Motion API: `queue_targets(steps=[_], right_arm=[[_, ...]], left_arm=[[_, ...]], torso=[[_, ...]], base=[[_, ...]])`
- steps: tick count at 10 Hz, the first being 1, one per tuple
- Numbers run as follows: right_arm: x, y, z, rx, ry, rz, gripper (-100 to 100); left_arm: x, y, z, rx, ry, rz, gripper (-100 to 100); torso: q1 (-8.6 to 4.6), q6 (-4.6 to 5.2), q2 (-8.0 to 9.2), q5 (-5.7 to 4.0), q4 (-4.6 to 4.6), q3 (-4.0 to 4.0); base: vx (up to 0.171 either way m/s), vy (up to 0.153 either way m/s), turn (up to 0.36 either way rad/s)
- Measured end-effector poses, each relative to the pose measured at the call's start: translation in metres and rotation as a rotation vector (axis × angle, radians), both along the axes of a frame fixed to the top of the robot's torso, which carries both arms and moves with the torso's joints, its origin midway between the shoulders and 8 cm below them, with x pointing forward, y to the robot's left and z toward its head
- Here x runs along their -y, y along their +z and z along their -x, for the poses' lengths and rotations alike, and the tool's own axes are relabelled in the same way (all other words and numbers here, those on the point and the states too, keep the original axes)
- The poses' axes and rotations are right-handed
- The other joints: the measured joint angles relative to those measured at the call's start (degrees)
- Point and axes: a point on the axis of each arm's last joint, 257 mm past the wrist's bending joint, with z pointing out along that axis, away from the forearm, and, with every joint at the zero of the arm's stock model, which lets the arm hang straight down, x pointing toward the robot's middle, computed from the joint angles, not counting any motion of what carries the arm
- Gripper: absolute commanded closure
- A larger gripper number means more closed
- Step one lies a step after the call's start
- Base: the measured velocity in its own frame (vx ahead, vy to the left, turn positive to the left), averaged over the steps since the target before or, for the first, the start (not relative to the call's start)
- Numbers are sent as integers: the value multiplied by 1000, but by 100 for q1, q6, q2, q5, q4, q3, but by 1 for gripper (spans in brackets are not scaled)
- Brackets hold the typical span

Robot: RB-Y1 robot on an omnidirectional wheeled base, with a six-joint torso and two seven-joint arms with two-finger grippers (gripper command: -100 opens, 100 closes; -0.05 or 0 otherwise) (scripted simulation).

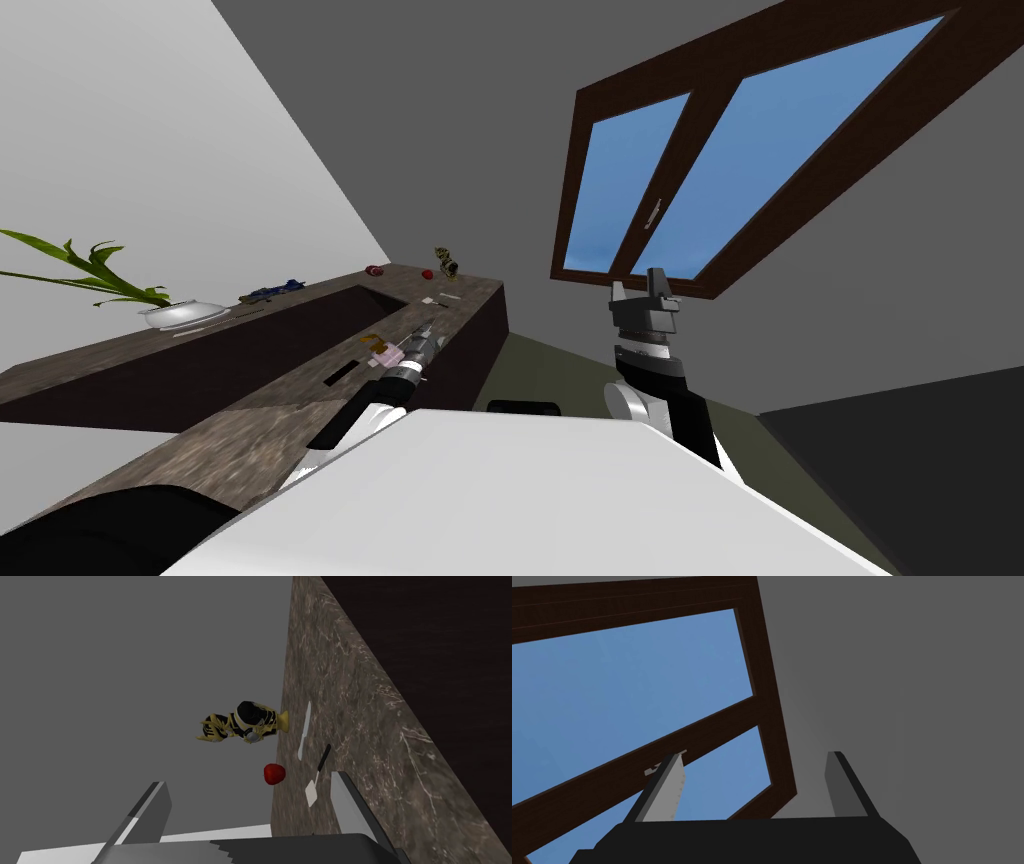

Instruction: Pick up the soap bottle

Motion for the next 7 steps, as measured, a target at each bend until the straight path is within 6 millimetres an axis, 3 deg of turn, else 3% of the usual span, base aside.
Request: queue_targets(steps=[7], right_arm=[[0, 0, 0, 0, 0, 0, 0]], left_arm=[[-20, -54, 32, -238, -4, 22, -100]], torso=[[11, 0, 1, 1, 0, 0]], base=[[36, -65, 12]])
